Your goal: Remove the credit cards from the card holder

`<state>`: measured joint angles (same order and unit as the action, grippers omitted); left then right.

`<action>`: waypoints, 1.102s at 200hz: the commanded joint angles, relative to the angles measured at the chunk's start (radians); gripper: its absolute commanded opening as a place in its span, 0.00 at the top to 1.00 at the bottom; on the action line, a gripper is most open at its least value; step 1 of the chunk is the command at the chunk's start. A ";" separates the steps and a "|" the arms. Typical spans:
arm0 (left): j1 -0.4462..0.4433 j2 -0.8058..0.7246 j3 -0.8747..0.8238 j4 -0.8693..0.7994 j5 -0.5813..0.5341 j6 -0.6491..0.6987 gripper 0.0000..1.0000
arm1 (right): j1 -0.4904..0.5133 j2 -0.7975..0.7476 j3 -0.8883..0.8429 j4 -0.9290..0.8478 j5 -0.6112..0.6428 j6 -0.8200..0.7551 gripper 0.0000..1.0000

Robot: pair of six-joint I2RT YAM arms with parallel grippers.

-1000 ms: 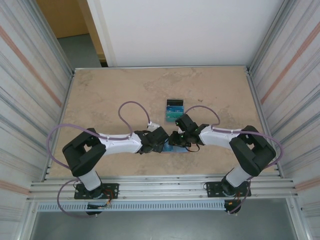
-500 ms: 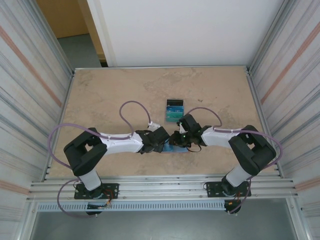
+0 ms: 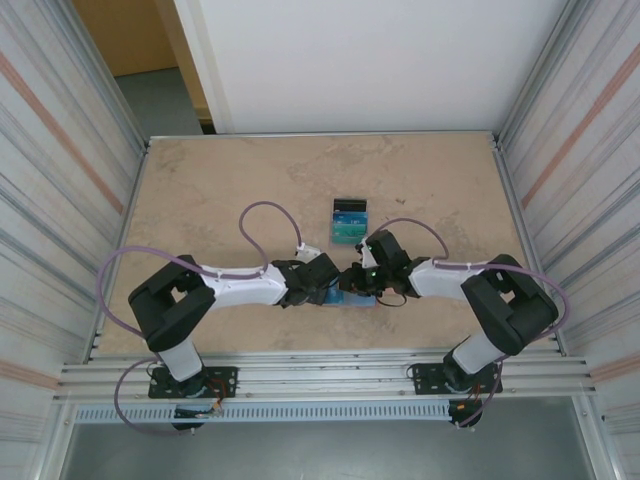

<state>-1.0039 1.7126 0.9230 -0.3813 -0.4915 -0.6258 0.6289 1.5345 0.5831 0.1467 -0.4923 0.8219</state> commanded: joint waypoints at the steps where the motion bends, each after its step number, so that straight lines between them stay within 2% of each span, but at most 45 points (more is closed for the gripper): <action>1: -0.005 0.043 0.005 -0.036 -0.005 -0.012 0.01 | -0.010 -0.034 -0.022 0.084 -0.080 0.029 0.82; 39: -0.006 0.043 0.008 -0.040 -0.002 -0.012 0.01 | -0.031 -0.013 -0.051 0.183 -0.137 0.063 0.83; 56: -0.006 0.044 0.010 -0.042 -0.001 -0.013 0.01 | -0.035 0.004 -0.053 0.209 -0.150 0.072 0.87; 119: -0.006 0.053 0.021 -0.056 0.005 -0.017 0.01 | -0.058 -0.006 -0.088 0.252 -0.161 0.085 0.93; 140: -0.006 0.058 0.024 -0.063 0.011 -0.021 0.01 | -0.077 -0.026 -0.103 0.251 -0.168 0.087 0.93; 177: -0.004 0.074 0.031 -0.074 0.016 -0.025 0.01 | -0.094 -0.066 -0.123 0.251 -0.182 0.088 0.86; 220: -0.004 0.079 0.039 -0.073 0.018 -0.027 0.01 | -0.094 -0.093 -0.129 0.248 -0.188 0.092 0.85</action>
<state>-1.0039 1.7374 0.9634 -0.4335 -0.4908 -0.6334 0.5407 1.4780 0.4652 0.3744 -0.6529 0.8913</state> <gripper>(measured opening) 0.987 0.146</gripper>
